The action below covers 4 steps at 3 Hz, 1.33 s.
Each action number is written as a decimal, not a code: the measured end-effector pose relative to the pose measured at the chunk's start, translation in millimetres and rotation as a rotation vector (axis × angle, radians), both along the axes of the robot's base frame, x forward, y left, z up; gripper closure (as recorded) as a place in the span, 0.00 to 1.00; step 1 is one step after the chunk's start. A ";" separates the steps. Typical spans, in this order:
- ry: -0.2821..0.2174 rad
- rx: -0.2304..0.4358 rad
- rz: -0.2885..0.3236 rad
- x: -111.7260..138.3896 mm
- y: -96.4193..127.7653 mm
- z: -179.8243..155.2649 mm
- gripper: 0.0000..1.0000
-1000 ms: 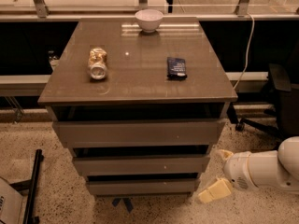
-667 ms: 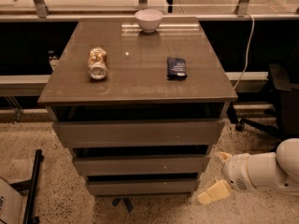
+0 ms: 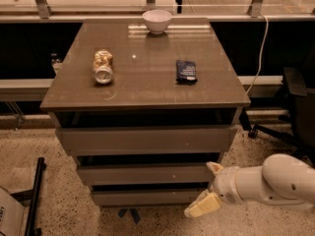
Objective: Open middle drawer
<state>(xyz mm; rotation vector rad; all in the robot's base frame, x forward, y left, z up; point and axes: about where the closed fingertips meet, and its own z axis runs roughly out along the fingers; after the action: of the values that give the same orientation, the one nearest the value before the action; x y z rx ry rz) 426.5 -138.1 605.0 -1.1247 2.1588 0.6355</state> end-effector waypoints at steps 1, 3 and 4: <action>-0.008 0.009 0.007 14.8 14.1 -30.3 0.00; -0.013 0.028 -0.028 62.5 19.0 -91.0 0.00; -0.007 0.034 -0.033 89.7 20.0 -113.4 0.00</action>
Offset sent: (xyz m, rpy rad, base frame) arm 0.0607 0.0209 -0.1005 0.0405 -0.0150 -0.0359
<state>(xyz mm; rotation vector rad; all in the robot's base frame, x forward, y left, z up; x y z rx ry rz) 516.3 -118.1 491.5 -1.0695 2.1482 0.6496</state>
